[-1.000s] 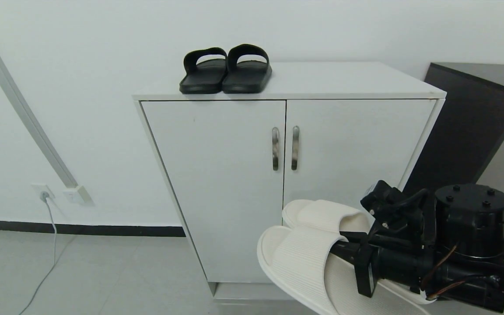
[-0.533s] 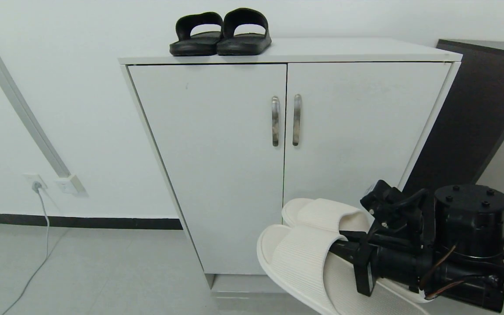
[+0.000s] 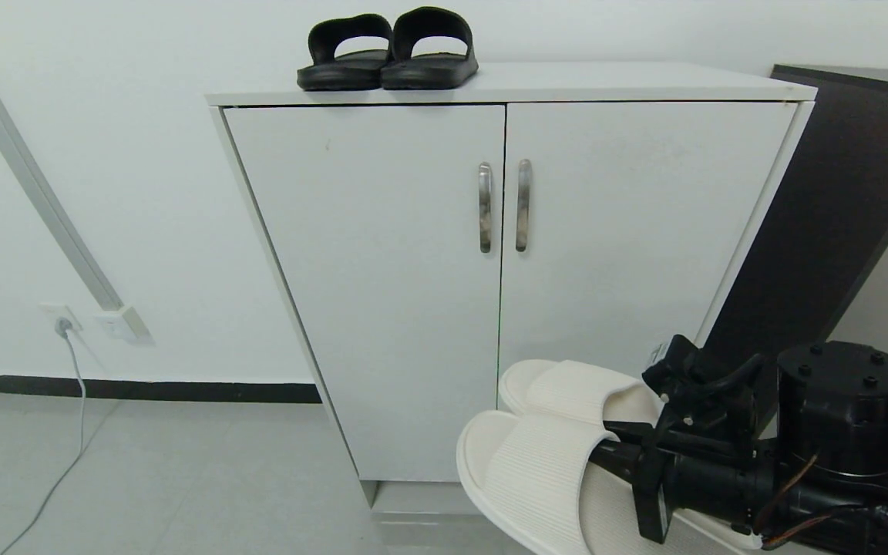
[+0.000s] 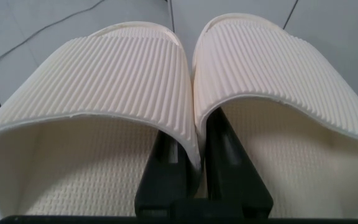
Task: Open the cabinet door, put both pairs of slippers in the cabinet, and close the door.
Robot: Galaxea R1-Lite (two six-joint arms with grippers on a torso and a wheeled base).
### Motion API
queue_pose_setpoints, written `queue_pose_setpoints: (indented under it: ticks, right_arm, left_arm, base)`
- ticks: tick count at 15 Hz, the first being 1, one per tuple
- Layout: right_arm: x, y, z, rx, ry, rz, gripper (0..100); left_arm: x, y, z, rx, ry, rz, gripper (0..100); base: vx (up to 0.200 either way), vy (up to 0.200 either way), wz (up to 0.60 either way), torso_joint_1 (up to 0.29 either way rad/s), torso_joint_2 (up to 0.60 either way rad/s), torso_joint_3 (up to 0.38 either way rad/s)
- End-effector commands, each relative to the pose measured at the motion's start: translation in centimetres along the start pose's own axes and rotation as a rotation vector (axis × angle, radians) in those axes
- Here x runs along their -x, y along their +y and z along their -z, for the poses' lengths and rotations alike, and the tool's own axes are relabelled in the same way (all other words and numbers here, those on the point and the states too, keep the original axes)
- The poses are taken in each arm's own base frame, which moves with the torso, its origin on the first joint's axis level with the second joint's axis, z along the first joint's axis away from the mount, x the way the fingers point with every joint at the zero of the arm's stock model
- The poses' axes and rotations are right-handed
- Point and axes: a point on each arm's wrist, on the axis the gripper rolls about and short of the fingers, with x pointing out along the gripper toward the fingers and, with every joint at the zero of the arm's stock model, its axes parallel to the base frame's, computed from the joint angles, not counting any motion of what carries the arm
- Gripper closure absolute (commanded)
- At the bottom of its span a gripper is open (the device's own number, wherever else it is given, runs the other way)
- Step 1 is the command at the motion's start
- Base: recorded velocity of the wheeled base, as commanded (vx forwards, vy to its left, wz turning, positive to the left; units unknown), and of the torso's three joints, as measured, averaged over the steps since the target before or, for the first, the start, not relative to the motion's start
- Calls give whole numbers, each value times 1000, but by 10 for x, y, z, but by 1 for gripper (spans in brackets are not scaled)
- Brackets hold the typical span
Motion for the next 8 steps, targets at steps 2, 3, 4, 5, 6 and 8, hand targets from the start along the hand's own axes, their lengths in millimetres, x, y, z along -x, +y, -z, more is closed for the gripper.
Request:
queue_pose_setpoints:
  ticks: [2,3,4,5,6,8]
  right_arm:
    - [-13,-2,8,-4,1,1,100]
    - [-13,-1,8,-4,-5,0,100]
    - [-13,0,8,-2,-4,-6,100]
    - [-14,1,9,-2,-2,-9,100]
    - [-14,3,8,2,-4,-13,100]
    - [-14,6,7,5,-8,-22,100]
  left_arm:
    - [-3,-3,-19,7,30,58,0]
    - [-7,-5,-39,59,42,66,0]
    - [-14,-7,-49,66,78,86,0]
    - [-25,-10,-59,67,137,158,0]
    - [-33,-12,-63,75,170,215,0]
    - [-62,-17,-76,95,257,362,0]
  base:
    - [0,0,0,0,0,0]
    - [0,0,0,0,0,0]
    - [0,0,0,0,0,0]
    - [0,0,0,0,0,0]
    - [0,0,0,0,0,0]
    - [0,0,0,0,0,0]
